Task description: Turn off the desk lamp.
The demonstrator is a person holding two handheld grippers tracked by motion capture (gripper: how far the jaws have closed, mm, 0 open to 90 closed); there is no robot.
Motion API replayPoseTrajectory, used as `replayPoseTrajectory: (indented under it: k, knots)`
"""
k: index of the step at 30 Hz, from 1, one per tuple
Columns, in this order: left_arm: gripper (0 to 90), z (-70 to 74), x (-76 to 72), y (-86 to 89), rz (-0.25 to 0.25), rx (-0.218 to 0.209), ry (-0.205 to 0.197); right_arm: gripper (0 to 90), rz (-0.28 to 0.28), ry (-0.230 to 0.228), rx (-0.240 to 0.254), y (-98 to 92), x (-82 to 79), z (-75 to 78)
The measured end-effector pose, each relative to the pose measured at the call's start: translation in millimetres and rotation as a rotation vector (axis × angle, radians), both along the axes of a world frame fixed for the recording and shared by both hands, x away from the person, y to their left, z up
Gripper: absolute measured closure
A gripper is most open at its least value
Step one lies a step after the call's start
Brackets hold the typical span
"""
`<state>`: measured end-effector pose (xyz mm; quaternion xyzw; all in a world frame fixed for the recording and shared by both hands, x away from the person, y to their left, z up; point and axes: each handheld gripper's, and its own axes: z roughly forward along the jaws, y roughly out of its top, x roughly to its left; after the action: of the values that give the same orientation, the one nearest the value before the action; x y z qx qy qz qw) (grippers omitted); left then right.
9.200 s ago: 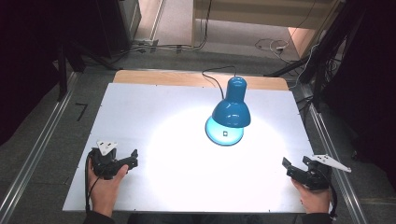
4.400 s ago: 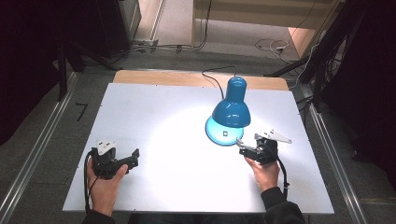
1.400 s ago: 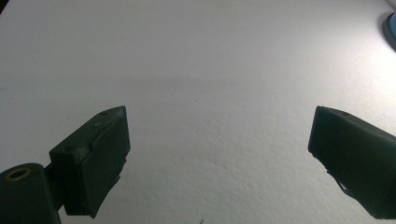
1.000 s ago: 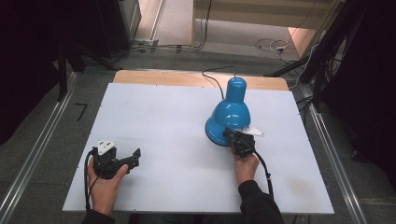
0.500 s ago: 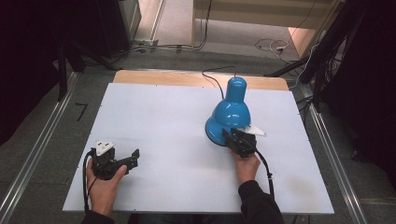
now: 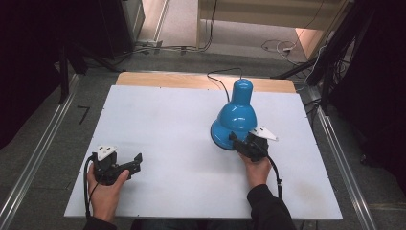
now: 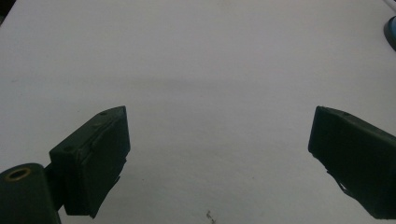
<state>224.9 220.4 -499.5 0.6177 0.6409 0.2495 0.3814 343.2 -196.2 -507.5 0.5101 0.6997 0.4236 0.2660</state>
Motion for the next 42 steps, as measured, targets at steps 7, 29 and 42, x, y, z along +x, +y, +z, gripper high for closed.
replayPoseTrajectory:
  k: [7,29,42]
  knots:
    - [6.0,0.3,-0.1,-0.2,0.002,-0.002,-0.003,23.3,0.006,0.015,-0.001,-9.5,0.4,0.2]
    - [6.0,0.2,1.7,-2.5,0.002,0.004,-0.005,22.1,0.038,0.034,-0.019,-41.0,-10.1,10.1]
    - [6.0,0.2,1.6,-2.6,0.001,0.005,-0.004,22.1,0.011,0.029,-0.003,-62.3,-16.2,14.9]
